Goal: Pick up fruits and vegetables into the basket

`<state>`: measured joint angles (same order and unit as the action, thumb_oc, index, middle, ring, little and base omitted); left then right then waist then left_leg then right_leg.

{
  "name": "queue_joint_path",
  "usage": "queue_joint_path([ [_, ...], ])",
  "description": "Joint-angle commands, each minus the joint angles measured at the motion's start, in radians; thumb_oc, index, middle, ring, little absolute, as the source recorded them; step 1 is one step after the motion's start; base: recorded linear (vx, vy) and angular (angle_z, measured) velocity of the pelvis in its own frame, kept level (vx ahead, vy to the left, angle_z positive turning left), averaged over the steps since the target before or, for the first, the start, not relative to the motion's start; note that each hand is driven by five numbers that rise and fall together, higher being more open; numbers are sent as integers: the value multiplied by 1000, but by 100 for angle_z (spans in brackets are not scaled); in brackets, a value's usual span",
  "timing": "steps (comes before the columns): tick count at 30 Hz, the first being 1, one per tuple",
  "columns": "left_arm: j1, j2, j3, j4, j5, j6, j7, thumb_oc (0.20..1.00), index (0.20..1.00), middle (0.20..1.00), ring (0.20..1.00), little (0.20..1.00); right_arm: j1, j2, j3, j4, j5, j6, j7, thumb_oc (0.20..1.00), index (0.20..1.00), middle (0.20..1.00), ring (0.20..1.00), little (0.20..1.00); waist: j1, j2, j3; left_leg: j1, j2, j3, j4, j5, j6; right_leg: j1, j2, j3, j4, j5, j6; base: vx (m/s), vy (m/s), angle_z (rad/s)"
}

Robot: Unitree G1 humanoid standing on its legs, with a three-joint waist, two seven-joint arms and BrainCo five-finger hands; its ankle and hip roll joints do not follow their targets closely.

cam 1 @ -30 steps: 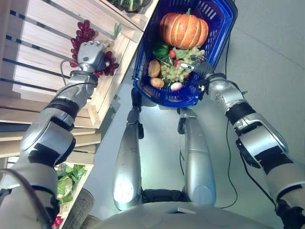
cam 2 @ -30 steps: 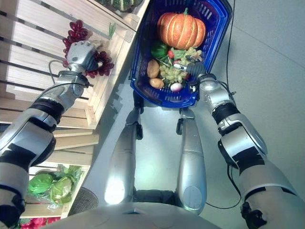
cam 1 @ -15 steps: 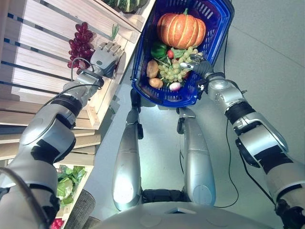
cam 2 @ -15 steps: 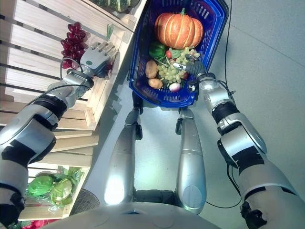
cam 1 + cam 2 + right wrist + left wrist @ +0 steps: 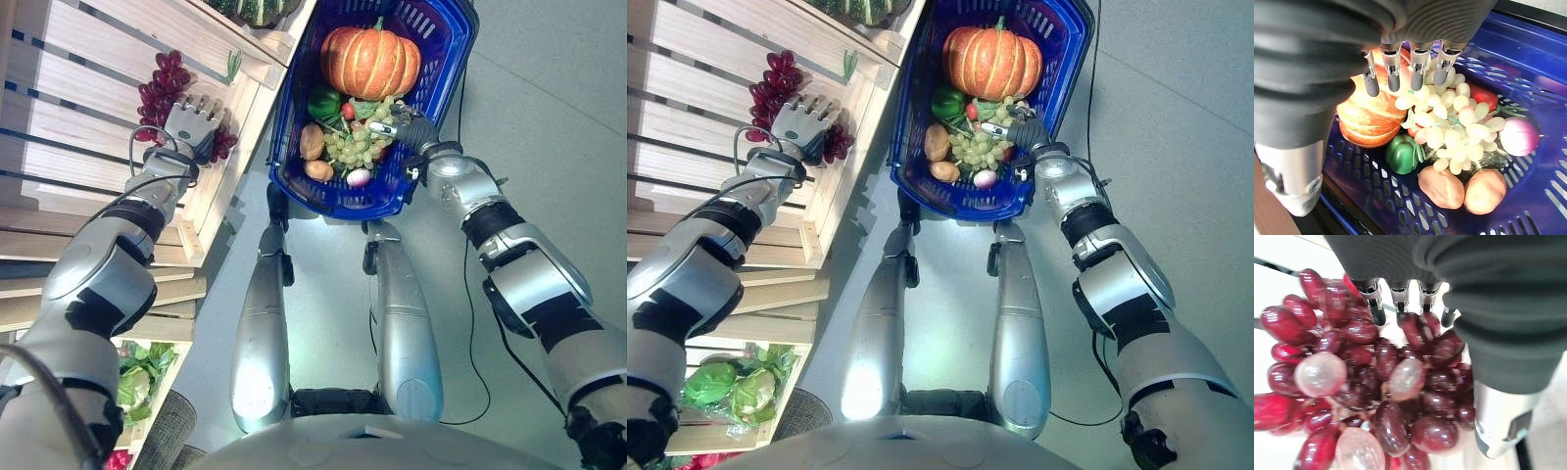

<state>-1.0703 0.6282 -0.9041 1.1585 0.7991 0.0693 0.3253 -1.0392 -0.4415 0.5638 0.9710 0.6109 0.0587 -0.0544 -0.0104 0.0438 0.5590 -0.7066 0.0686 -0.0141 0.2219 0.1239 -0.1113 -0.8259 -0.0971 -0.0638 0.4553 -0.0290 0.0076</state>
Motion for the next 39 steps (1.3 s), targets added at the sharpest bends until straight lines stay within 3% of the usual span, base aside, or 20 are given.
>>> queue_joint_path([
  [1, 61, -24, 71, 102, 49, 90, 8, 1000, 1000, 1000, 1000, 1000, -8, 15, 11, 8, 43, -41, 6, 1000, 1000, 1000, 1000, 1000, -2, -1, -39, -58, -86, 39, 46, -40, 35, 60, 61, -75, -97, 5, 32, 0, 0, 0],
  [13, 66, -51, 87, 139, 133, 165, 58, 1000, 1000, 1000, 1000, 1000, -12, 29, 19, -10, 44, -40, 2, 1000, 1000, 1000, 1000, 1000, -2, -16, -39, -77, -88, 28, 39, -31, 40, 37, 72, -72, -98, 13, 29, 0, 1, 0],
  [20, 75, -66, 87, 152, 142, 181, 20, 1000, 1000, 1000, 1000, 1000, -10, 29, 22, -22, 47, -45, -1, 1000, 1000, 1000, 1000, 1000, -3, -23, -39, -81, -88, 24, 39, -30, 41, 34, 74, -71, -99, 16, 29, 0, 0, 0],
  [22, 76, -71, 87, 156, 144, 182, 2, 200, 200, 200, 200, 200, -10, 31, 23, -26, 47, -46, -6, 1000, 1000, 1000, 1000, 1000, -4, -25, -39, -81, -88, 25, 38, -30, 41, 33, 75, -70, -100, 17, 30, 0, 0, 0],
  [32, 101, -88, 86, 165, 57, 177, -38, 200, 200, 200, 200, 200, -14, 32, 27, -33, 45, -31, -8, 1000, 1000, 1000, 1000, 1000, -3, -22, -39, -74, -91, 25, 34, -28, 43, 40, 76, -68, -105, 21, 29, 0, 0, 0],
  [39, 106, -87, 102, 165, -114, 154, -23, 200, 200, 200, 200, 200, -7, 32, 26, -36, 38, -32, -6, 1000, 1000, 1000, 1000, 1000, -3, -15, -39, -65, -95, 22, 33, -29, 44, 47, 74, -66, -104, 19, 29, 0, 0, 0],
])
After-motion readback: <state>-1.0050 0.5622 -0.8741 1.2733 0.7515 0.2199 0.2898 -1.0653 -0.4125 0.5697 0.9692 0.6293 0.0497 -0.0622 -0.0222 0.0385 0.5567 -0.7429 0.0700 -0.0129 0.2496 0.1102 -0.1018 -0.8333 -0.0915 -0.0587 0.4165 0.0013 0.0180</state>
